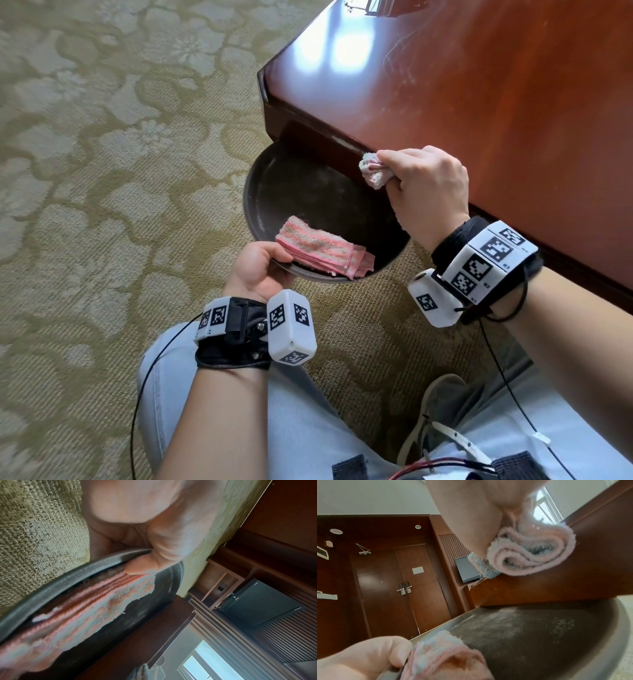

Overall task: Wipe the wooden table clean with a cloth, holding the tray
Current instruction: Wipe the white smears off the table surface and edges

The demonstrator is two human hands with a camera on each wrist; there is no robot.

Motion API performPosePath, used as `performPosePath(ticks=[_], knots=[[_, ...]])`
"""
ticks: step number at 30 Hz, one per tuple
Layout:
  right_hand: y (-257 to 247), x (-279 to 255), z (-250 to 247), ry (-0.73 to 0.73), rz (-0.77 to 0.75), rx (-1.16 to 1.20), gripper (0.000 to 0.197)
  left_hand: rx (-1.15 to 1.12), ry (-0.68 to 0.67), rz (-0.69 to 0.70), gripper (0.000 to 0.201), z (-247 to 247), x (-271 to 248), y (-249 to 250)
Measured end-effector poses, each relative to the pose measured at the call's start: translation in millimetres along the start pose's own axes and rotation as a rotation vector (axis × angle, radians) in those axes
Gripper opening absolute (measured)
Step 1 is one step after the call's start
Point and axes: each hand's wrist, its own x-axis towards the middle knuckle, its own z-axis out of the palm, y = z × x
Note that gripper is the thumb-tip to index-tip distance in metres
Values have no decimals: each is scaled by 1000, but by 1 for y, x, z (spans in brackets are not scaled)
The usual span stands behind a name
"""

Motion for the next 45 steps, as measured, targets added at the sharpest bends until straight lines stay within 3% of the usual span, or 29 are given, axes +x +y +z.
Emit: performPosePath(ticks=[5, 10, 14, 18, 23, 25, 28, 31, 34, 37, 40, 42, 45], knots=[[-5, 10, 7, 18, 15, 64, 19, 15, 0, 3, 63, -1, 0, 2], [-11, 22, 15, 7, 33, 128, 24, 11, -8, 13, 43, -1, 2, 1], [-15, 33, 17, -33, 62, 184, 28, 15, -16, 19, 53, -1, 0, 2], [-21, 47, 18, -89, 72, 234, 32, 11, -23, 25, 45, -2, -3, 1], [-30, 37, 17, -274, -193, 336, 33, 16, -17, 25, 43, -2, -9, -2], [-27, 34, 10, -225, -236, 364, 34, 13, -17, 30, 41, -3, -10, -2], [-18, 42, -4, -81, -167, 418, 34, -8, -22, 31, 50, -4, -9, -3], [-14, 54, -8, 1, -124, 361, 33, -6, -13, 28, 44, -3, -11, -4], [-12, 67, -2, 57, -19, 303, 32, -3, -11, 31, 58, -3, -13, -5], [-16, 76, 5, 11, 4, 278, 32, -5, -16, 27, 55, -3, -12, -6], [-29, 77, 11, -67, -105, 270, 36, 15, -29, 35, 34, -4, -12, -6], [-34, 78, 16, -102, -162, 259, 47, 16, -39, 49, 37, -4, -11, -7], [-37, 80, 23, -141, -191, 175, 32, 8, -55, 58, 35, -5, -10, -7]])
